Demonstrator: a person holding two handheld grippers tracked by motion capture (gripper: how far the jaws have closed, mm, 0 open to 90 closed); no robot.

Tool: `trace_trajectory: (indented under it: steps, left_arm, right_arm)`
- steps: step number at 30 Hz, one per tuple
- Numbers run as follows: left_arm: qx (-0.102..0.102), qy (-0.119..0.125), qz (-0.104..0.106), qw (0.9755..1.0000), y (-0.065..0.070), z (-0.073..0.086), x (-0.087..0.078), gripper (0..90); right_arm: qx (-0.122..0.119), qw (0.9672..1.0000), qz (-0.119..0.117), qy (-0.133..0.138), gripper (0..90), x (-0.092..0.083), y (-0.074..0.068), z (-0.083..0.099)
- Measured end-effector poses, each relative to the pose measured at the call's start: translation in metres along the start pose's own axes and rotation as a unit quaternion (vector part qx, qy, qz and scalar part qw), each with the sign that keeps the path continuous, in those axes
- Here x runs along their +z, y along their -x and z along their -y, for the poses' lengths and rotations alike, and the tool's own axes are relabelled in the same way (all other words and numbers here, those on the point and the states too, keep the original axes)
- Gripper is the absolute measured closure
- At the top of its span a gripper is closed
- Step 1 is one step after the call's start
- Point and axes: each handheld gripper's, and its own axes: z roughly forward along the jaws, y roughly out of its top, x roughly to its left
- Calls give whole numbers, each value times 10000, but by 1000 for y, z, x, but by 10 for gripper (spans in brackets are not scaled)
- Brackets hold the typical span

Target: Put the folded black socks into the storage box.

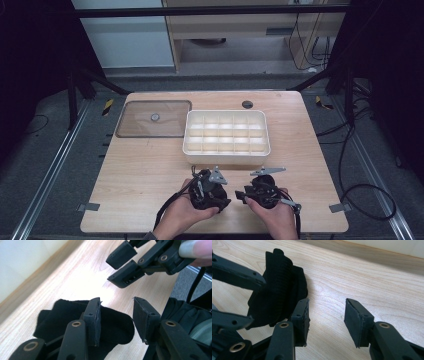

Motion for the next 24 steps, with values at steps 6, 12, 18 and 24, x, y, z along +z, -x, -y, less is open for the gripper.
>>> trace_trajectory:
  steps: [6, 12, 18, 24]
  left_arm:
    - [-166, 157, -319, 9992, -12, 3, -14, 527]
    - [-534, 405, -847, 9941, -37, 17, -32, 414]
    - [-957, 491, -1299, 9857, -67, 47, -48, 194]
    - [-1364, 566, -1587, 9762, -95, 91, -57, 89]
  right_arm:
    - [4, 10000, 5, 73, 548, -7, -3, -4]
    - [-32, 9993, -243, 268, 534, -18, -12, -15]
    - [-258, 9989, -156, 348, 488, -34, -26, -31]
    - [-355, 9989, -146, 266, 388, -32, -34, -45]
